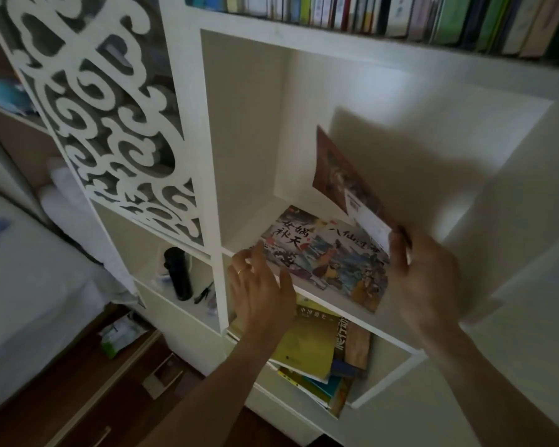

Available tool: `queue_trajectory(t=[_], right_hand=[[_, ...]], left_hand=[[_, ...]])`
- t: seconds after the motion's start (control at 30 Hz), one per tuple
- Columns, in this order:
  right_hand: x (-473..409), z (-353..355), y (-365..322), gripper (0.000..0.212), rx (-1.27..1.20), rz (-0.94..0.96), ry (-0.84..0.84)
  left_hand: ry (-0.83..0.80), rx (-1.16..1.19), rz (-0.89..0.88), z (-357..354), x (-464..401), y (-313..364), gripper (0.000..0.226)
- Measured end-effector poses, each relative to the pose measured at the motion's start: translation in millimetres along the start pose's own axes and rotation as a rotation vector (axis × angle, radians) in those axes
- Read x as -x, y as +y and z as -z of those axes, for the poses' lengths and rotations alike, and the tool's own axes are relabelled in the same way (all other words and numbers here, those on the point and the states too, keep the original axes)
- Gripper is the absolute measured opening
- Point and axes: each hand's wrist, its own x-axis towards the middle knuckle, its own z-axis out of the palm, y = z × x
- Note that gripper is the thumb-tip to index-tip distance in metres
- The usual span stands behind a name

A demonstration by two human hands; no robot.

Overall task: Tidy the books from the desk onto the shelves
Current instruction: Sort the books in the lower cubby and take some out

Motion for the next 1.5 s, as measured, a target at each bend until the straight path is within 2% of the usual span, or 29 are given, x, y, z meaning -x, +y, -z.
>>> queue_trajectory(t=[0.1, 0.23, 0.3, 0.37, 0.4, 0.47, 0.53, 0.63, 0.67, 0.7, 0.77, 0.87, 0.93, 1.0, 1.07, 1.17, 1.23, 1.3, 1.4, 1.43, 1.5], right_hand=[[-5.3, 1.4, 8.4, 0.028, -0.098, -0.078, 0.037], [-4.2, 2.2, 7.3, 0.037, -0.108, -0.152, 0.016], [-2.5, -0.7, 4.9, 0.034, -0.182, -0.301, -0.11], [-0.5, -2.4, -2.4, 0.024, -0.426, -0.536, -0.272], [1.2, -2.6, -5.4, 0.02, -0.464, -0.569, -0.305], [4.1, -4.0, -8.0, 0.031, -0.248, -0.434, -0.278], [5.6, -1.7, -9.2, 0.045, -0.037, -0.288, -0.104], [5.7, 4.0, -11.3, 0.035, 0.044, -0.057, 0.094], [5.9, 4.8, -8.9, 0.031, 0.112, 0.008, 0.123], [7.7, 4.9, -7.1, 0.035, 0.171, 0.052, 0.117], [16.0, 2.4, -3.7, 0.048, 0.26, 0.072, 0.048], [33.8, -5.5, -2.0, 0.044, 0.21, 0.071, -0.049], [41.6, -8.4, -3.8, 0.041, 0.155, 0.063, -0.121], [48.0, -9.6, -4.4, 0.04, 0.172, 0.091, -0.169], [52.9, -9.5, -5.0, 0.034, 0.168, 0.082, -0.175], [59.7, -11.8, -0.9, 0.03, 0.123, 0.013, -0.182], [62.8, -13.9, 3.2, 0.04, 0.043, -0.05, -0.179], [65.0, -15.3, 6.9, 0.039, -0.035, -0.079, -0.167], [66.8, -12.7, 7.6, 0.035, -0.018, -0.025, -0.153], [67.9, -11.1, 6.4, 0.034, 0.01, 0.006, -0.149], [70.9, -9.2, 0.7, 0.039, 0.093, 0.089, -0.157]], left_hand=[[0.009, -0.201, -0.148, -4.7, -9.9, 0.1, 0.068], [-0.084, -0.249, -0.142, -9.9, -23.0, 5.2, 0.073], [-0.086, -0.289, -0.137, -9.8, -24.4, 9.7, 0.08], [-0.086, -0.331, -0.124, -10.6, -25.6, 14.1, 0.089], [-0.083, -0.337, -0.126, -11.0, -26.9, 15.8, 0.092], [-0.09, -0.293, -0.108, -8.4, -31.8, 20.2, 0.095], [-0.164, -0.283, -0.042, -2.1, -37.4, 27.5, 0.09], [-0.217, -0.268, 0.005, 9.6, -41.0, 33.6, 0.072], [-0.226, -0.226, 0.016, 12.8, -41.2, 34.3, 0.066], [-0.239, -0.192, 0.026, 15.1, -40.7, 34.9, 0.06], [-0.252, -0.174, 0.034, 17.8, -37.4, 35.8, 0.052], [-0.254, -0.156, 0.038, 15.4, -28.9, 33.9, 0.051], [-0.269, -0.018, 0.046, 12.6, -19.4, 33.4, 0.044], [-0.272, 0.194, 0.138, 16.6, -6.3, 36.5, 0.035], [-0.261, 0.387, 0.278, 20.4, 3.3, 36.7, 0.037], [-0.243, 0.515, 0.392, 21.3, 11.5, 34.9, 0.043], [-0.213, 0.57, 0.424, 17.5, 13.1, 33.9, 0.033], [-0.192, 0.663, 0.474, 15.4, 15.3, 37.1, 0.026], [-0.209, 0.746, 0.525, 16.6, 11.9, 39.4, 0.056], [-0.243, 0.744, 0.509, 16.1, 10.2, 39.5, 0.051], [-0.35, 0.754, 0.465, 13.7, 9.5, 39.3, 0.019]])
